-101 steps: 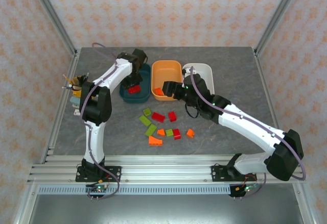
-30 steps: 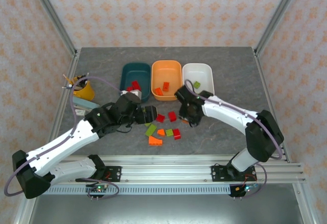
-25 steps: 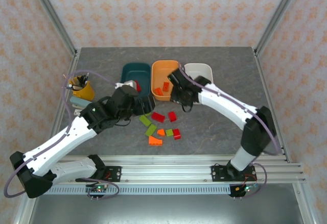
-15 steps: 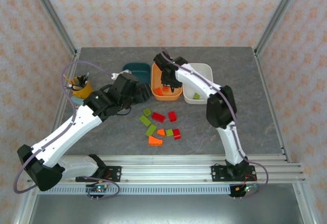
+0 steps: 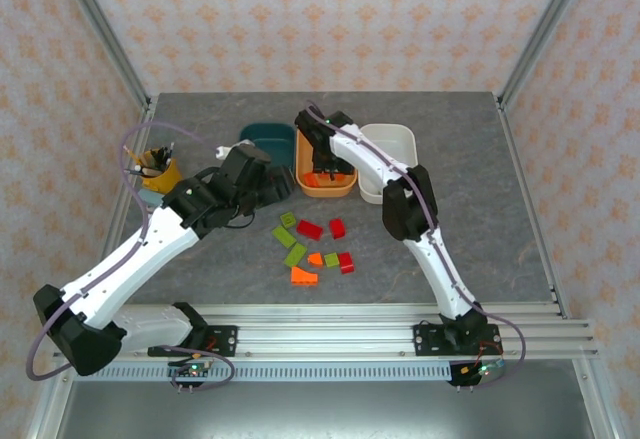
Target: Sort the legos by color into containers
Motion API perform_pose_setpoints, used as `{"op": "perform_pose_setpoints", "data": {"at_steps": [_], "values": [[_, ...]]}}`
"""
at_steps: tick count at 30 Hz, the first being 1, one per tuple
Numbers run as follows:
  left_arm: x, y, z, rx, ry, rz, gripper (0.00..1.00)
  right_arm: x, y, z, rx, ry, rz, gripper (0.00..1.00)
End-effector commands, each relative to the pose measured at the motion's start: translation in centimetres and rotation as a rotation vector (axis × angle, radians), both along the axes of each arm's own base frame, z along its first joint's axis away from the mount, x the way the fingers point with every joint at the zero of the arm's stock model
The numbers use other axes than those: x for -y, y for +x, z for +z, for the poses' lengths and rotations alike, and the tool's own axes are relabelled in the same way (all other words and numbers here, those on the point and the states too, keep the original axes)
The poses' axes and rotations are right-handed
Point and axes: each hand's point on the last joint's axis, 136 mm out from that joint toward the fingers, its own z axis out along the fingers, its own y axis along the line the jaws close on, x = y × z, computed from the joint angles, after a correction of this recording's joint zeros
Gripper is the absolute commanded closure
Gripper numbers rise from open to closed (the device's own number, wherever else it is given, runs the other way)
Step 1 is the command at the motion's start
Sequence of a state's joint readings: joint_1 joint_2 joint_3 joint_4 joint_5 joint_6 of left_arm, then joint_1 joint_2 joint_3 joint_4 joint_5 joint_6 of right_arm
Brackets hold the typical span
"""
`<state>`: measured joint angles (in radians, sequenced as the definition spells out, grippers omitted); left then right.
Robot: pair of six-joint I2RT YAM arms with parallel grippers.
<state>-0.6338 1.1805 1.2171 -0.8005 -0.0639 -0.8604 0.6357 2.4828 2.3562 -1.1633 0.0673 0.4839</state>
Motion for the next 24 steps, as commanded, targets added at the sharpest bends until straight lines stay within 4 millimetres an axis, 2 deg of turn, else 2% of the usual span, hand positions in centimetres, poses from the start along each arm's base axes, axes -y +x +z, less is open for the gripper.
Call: {"op": "perform_pose_setpoints", "data": {"at_steps": [1, 7, 10, 12, 17, 19, 24], "values": [[-1.5, -1.3, -1.2, -0.045, 0.015, 0.039, 0.15, -0.2, -0.1, 4.8, 0.057, 0.064, 0.015, 0.38], [-2.6, -2.7, -2.9, -0.099, 0.017, 0.071, 0.14, -0.2, -1.4, 11.1, 0.176, 0.154, 0.057, 0.4], [-2.9, -3.3, -3.5, -0.118, 0.01, 0.077, 0.15, -0.1, -3.0, 13.8, 0.246, 0.198, 0.105, 0.41], [-3.0, -3.6, -4.0, -0.136, 0.011, 0.077, 0.15, 0.1, -4.5, 15.0, 0.278, 0.237, 0.137, 0.41], [-3.1, -4.6, -5.6, -0.194, 0.011, 0.078, 0.16, 0.1, -9.5, 15.6, 0.298, 0.325, 0.249, 0.42], [-3.1, -5.0, -6.3, -0.218, 0.004, 0.075, 0.17, 0.0, -12.0, 15.0, 0.28, 0.341, 0.308, 0.42], [-2.8, -6.5, -8.6, -0.286, -0.016, 0.059, 0.19, 1.1, -17.4, 12.7, 0.232, 0.346, 0.366, 0.41]]}}
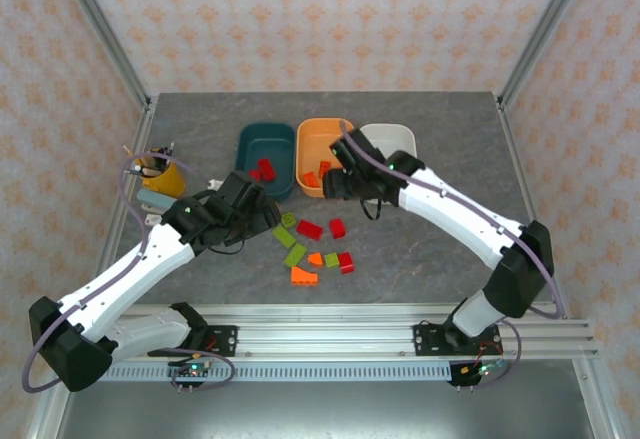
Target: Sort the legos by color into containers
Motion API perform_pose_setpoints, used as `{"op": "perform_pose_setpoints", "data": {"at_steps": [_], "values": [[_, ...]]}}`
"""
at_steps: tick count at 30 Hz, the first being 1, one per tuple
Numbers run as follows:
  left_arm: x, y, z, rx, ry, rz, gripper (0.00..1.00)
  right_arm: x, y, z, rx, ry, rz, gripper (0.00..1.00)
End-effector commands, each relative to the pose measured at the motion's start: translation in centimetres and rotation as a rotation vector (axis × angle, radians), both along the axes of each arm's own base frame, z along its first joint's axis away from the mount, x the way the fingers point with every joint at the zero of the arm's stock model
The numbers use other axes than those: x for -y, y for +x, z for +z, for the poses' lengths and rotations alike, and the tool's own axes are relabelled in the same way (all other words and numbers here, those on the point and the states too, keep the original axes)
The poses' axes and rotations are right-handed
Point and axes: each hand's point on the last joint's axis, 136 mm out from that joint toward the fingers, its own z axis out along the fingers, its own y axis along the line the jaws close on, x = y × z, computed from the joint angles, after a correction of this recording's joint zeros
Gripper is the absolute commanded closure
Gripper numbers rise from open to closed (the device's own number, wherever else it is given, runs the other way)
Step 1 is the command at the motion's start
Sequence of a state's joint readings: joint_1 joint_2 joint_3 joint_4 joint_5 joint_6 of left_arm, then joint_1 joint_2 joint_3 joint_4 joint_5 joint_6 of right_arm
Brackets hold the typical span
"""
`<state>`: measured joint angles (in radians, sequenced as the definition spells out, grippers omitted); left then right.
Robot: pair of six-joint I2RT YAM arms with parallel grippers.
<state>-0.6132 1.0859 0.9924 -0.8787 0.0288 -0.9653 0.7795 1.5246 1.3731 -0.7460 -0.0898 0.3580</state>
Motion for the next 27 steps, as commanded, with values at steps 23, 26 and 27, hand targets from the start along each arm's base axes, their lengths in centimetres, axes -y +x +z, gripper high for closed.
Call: {"op": "perform_pose_setpoints", "data": {"at_steps": [23, 26, 27], "values": [[1.9, -3.9, -8.0, -0.207, -0.153, 0.271, 0.25, -2.9, -8.1, -1.0, 0.195, 0.151, 0.313, 0.37], [1.1, -3.9, -7.7, -0.194, -0.127, 0.298, 0.26, -4.1, -7.0, -1.7, 0.167, 0.11, 0.293, 0.37], [0.8, -3.9, -7.5, -0.183, -0.125, 0.307, 0.26, -4.5, -6.6, -2.4, 0.151, 0.089, 0.289, 0.37]]}}
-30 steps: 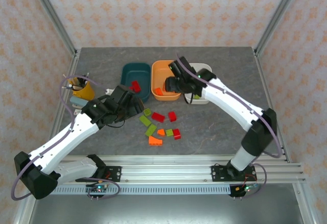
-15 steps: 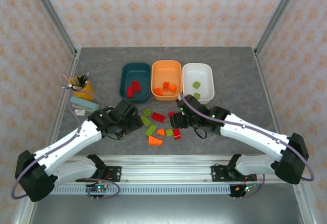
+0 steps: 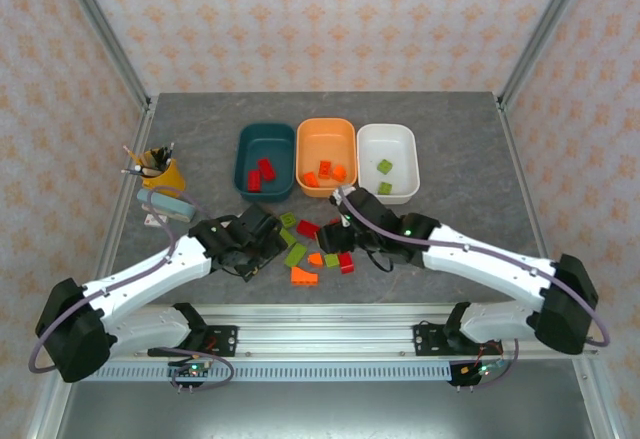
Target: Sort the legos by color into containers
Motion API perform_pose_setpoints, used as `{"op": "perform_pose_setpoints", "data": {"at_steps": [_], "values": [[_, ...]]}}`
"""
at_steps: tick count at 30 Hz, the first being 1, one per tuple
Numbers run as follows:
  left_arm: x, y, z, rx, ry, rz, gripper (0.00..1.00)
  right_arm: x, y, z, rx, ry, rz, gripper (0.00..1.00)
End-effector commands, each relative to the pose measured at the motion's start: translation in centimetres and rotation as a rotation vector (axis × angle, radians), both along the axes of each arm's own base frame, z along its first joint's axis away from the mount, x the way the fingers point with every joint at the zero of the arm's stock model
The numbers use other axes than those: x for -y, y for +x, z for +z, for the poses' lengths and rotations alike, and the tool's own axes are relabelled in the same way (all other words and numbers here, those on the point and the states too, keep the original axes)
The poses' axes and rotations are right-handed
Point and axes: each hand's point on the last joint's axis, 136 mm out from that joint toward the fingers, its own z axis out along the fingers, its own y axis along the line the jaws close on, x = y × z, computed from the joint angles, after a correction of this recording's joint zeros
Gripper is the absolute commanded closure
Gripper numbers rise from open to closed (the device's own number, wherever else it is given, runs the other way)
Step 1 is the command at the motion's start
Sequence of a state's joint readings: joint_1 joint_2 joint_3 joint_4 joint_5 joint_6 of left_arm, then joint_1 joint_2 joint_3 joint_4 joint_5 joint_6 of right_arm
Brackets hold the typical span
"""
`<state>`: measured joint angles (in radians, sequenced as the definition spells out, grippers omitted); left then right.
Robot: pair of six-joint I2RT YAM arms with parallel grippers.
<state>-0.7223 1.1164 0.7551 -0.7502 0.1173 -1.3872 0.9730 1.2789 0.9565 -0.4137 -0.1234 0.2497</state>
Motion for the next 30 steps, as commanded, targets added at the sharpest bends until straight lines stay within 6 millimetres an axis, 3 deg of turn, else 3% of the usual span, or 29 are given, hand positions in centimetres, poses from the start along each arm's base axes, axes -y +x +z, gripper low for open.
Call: {"op": "perform_pose_setpoints", "data": {"at_steps": [1, 5, 13, 18, 30], "values": [[-1.7, 0.3, 0.7, 0.048, 0.038, 0.085, 0.27, -2.3, 1.5, -0.2, 0.007, -0.023, 0.0, 0.36], [-2.9, -0.1, 1.5, 0.09, 0.032, 0.127, 0.28, -3.5, 2.4, -3.3, -0.051, -0.177, 0.044, 0.34], [-3.6, -0.3, 2.2, 0.186, -0.056, 0.176, 0.28, -3.6, 4.4, -8.1, -0.108, -0.408, 0.142, 0.29], [-3.7, -0.6, 2.2, 0.179, -0.057, 0.161, 0.28, -3.3, 5.3, -9.7, -0.145, -0.401, 0.145, 0.28], [-3.8, -0.4, 3.0, 0.2, -0.042, 0.148, 0.27, -4.8, 7.1, -12.6, -0.229, -0.437, 0.218, 0.35]]}}
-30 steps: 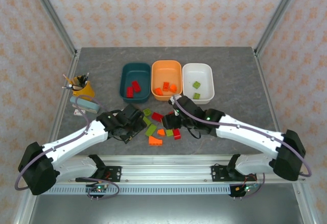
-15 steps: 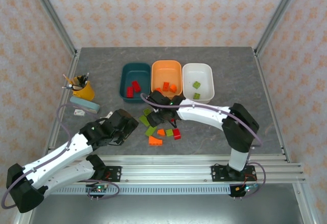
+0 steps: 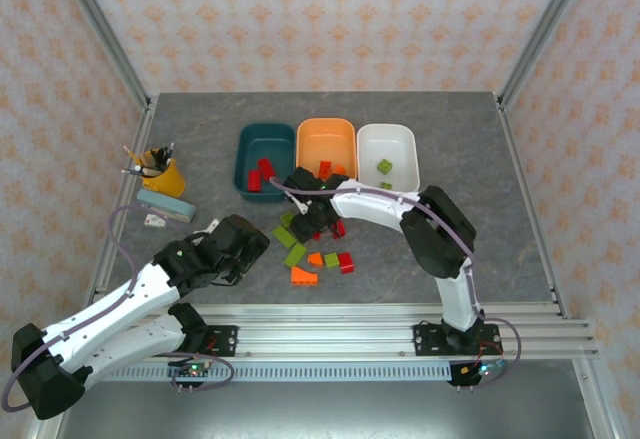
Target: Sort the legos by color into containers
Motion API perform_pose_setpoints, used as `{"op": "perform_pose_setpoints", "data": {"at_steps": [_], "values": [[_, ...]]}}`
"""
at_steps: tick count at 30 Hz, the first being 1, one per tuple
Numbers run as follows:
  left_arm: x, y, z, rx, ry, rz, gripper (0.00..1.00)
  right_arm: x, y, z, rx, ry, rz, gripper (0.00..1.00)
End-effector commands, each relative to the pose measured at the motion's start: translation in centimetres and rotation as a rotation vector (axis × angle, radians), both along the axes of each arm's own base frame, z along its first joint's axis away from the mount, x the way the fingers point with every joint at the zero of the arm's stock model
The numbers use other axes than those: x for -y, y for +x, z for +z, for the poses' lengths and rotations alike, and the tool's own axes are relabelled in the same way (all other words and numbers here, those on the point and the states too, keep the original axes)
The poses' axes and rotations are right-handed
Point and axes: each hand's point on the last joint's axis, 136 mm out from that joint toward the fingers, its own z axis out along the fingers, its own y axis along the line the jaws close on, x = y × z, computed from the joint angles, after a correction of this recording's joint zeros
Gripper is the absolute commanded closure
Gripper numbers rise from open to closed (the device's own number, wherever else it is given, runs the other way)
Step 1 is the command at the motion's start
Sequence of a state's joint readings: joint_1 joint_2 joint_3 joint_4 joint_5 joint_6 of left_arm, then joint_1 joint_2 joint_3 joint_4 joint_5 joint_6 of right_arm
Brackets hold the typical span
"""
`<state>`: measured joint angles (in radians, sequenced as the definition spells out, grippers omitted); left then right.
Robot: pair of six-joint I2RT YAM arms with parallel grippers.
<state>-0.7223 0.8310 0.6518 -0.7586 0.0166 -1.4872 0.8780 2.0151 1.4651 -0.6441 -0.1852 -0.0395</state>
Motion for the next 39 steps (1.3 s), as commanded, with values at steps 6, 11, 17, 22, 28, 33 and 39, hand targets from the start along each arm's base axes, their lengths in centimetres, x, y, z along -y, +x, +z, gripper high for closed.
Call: {"op": "perform_pose_setpoints", "data": {"at_steps": [6, 11, 17, 22, 28, 33, 39], "values": [[-1.0, 0.3, 0.7, 0.032, 0.046, 0.016, 0.27, -0.7, 0.2, -1.1, -0.052, -0.009, 0.023, 0.4], [-0.9, 0.3, 0.9, 0.036, 0.046, 0.01, 0.27, -0.6, 0.6, -1.6, -0.051, -0.019, 0.012, 0.56], [-1.5, 0.9, 2.4, 0.077, 0.102, -0.011, 0.28, -1.0, 1.6, 2.8, 0.051, 0.066, -0.031, 0.72], [-2.9, 3.2, 6.4, 0.194, 0.219, -0.031, 0.27, -2.7, 4.4, 8.1, 0.157, 0.161, -0.137, 0.76], [-3.6, 6.1, 7.9, 0.194, 0.244, -0.027, 0.27, -5.1, 8.5, 9.7, 0.204, 0.161, -0.259, 0.78], [-3.0, 7.5, 8.7, 0.197, 0.251, -0.046, 0.27, -6.4, 11.7, 9.6, 0.23, 0.149, -0.371, 0.78], [-2.4, 7.7, 8.1, 0.186, 0.228, -0.058, 0.27, -7.1, 14.8, 6.9, 0.195, 0.176, -0.483, 0.75]]}}
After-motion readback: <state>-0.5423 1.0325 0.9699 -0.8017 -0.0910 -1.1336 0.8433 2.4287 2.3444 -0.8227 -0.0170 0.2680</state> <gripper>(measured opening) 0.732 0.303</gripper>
